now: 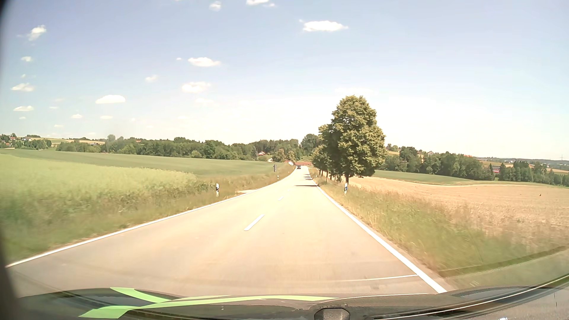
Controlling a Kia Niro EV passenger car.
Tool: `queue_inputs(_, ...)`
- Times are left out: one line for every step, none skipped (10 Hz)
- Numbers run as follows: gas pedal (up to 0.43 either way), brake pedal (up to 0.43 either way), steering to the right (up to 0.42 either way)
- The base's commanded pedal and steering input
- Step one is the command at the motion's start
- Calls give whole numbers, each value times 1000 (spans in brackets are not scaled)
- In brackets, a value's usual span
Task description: Follow the waypoints while adhering to traffic rules and regulations
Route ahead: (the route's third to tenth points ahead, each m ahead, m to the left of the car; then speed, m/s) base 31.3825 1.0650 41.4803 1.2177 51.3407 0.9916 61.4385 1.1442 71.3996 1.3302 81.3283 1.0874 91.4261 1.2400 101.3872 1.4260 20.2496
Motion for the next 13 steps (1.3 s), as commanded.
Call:
queue_inputs(98, 0, 1)
queue_inputs(98, 0, 1)
queue_inputs(98, 0, 1)
queue_inputs(98, 0, 1)
queue_inputs(98, 0, 1)
queue_inputs(98, 0, 1)
queue_inputs(98, 0, 1)
queue_inputs(98, 0, 1)
queue_inputs(110, 0, 1)
queue_inputs(157, 0, 1)
queue_inputs(169, 0, 1)
queue_inputs(169, 0, 1)
queue_inputs(169, 0, 1)
